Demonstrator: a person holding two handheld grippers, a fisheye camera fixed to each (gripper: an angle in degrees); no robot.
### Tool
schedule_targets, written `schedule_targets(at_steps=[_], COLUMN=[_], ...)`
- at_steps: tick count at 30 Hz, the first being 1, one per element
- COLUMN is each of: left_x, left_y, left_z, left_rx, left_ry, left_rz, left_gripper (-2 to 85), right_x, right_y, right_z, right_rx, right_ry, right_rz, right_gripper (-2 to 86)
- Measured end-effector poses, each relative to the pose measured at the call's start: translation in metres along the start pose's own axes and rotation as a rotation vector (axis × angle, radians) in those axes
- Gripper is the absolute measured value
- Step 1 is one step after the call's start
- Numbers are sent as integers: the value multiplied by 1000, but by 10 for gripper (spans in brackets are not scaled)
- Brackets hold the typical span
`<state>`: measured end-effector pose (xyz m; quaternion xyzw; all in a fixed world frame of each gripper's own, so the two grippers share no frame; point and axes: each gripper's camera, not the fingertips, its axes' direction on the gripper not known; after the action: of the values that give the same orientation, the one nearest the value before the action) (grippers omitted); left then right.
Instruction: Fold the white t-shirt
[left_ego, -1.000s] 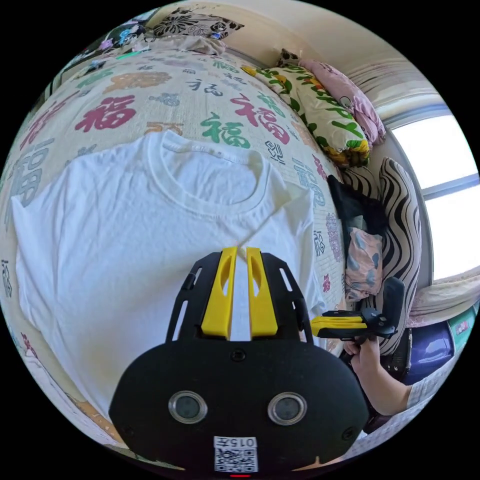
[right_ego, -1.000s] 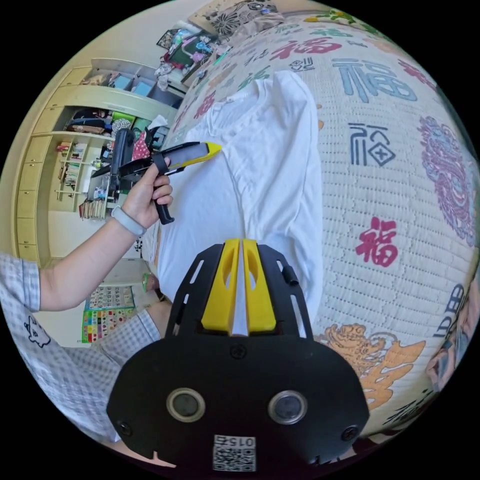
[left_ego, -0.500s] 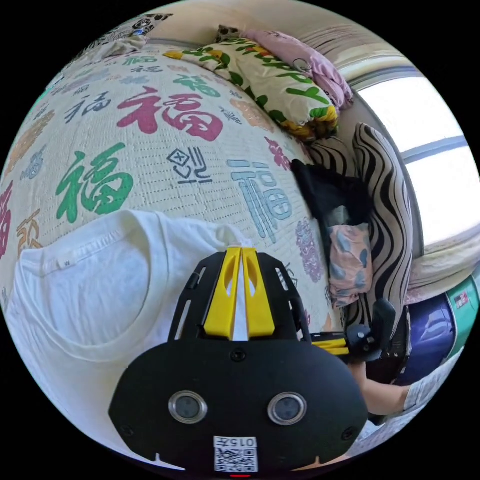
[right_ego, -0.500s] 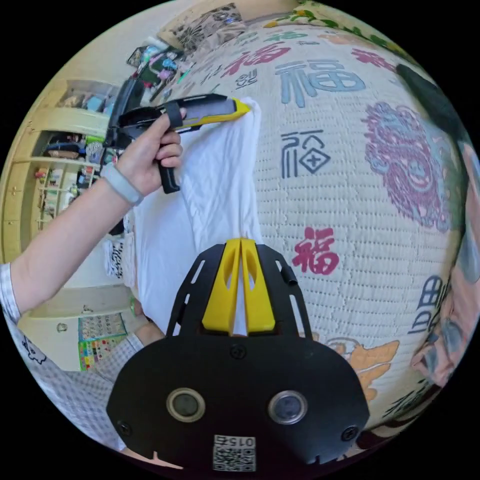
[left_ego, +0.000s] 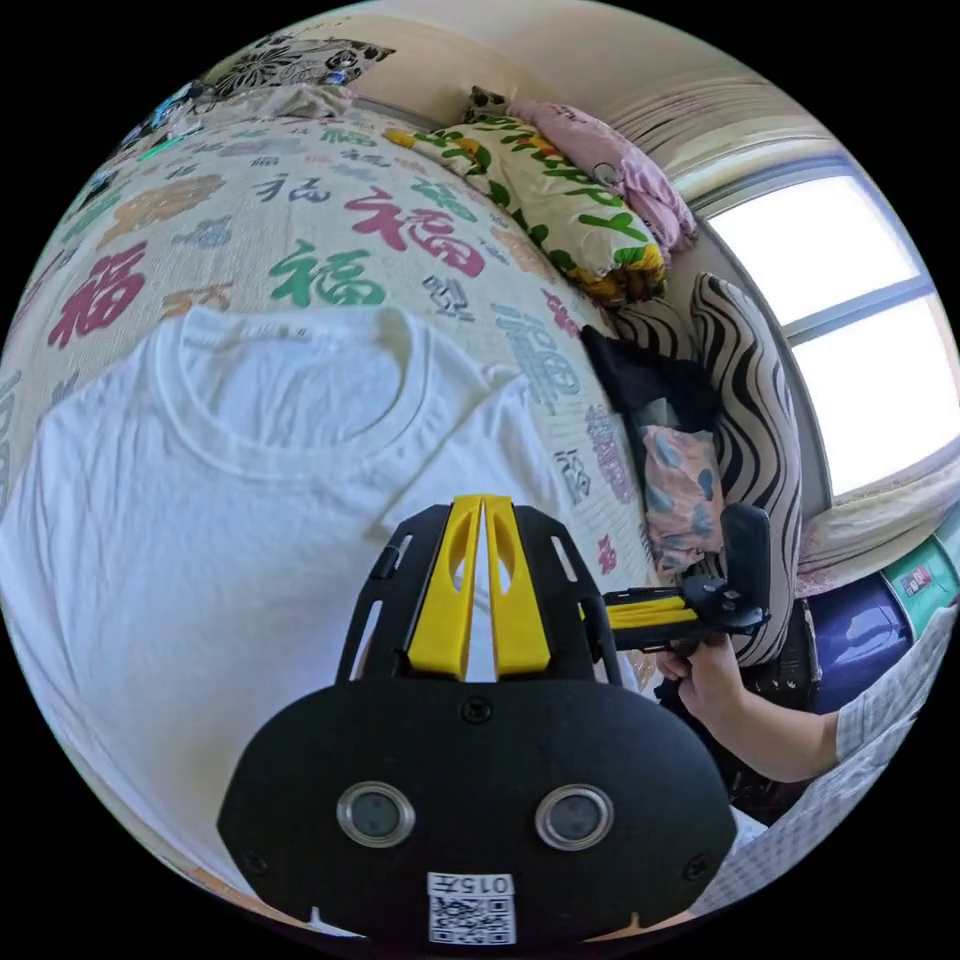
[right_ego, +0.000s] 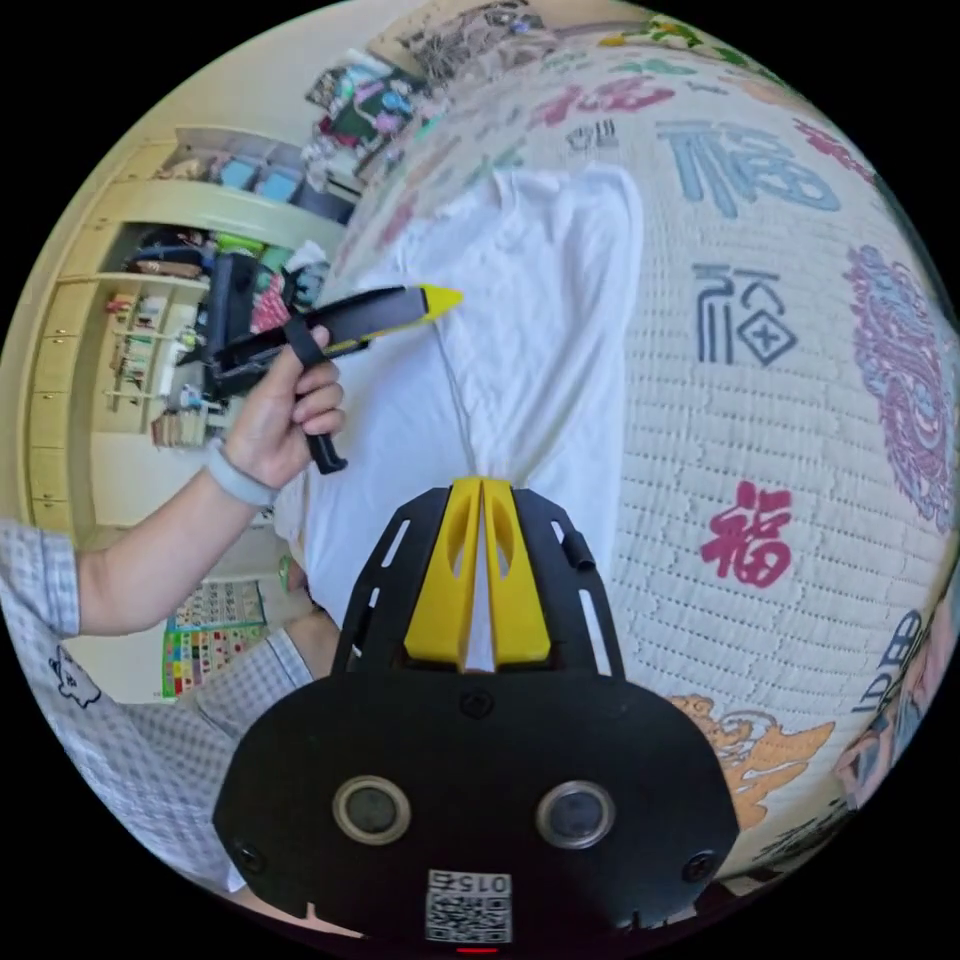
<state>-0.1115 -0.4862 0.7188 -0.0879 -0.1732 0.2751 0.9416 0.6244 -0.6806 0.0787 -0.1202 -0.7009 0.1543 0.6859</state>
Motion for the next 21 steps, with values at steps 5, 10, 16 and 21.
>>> schedule_targets(at_steps=[5,10,16,21], left_x=[-32,-50,-97,-167], left_y=[24,53,145,215], left_z=[-37,-102,-242,-330], left_rx=[-10,79,371,520], left_ry=[17,57,-112,-238], left_rz=[-47,-128,-403,-692], left_gripper=[-8,-4,46,80], right_x=[12,28,-37,-118], right_y=[-9,0,-72,-169], right_z=[45,50,99,195], right_rx=[-80,-55,-72,-172], right_ry=[51,76,31,-59], right_rz=[68,182,-32,-294], right_gripper=[-5,-4,3,39])
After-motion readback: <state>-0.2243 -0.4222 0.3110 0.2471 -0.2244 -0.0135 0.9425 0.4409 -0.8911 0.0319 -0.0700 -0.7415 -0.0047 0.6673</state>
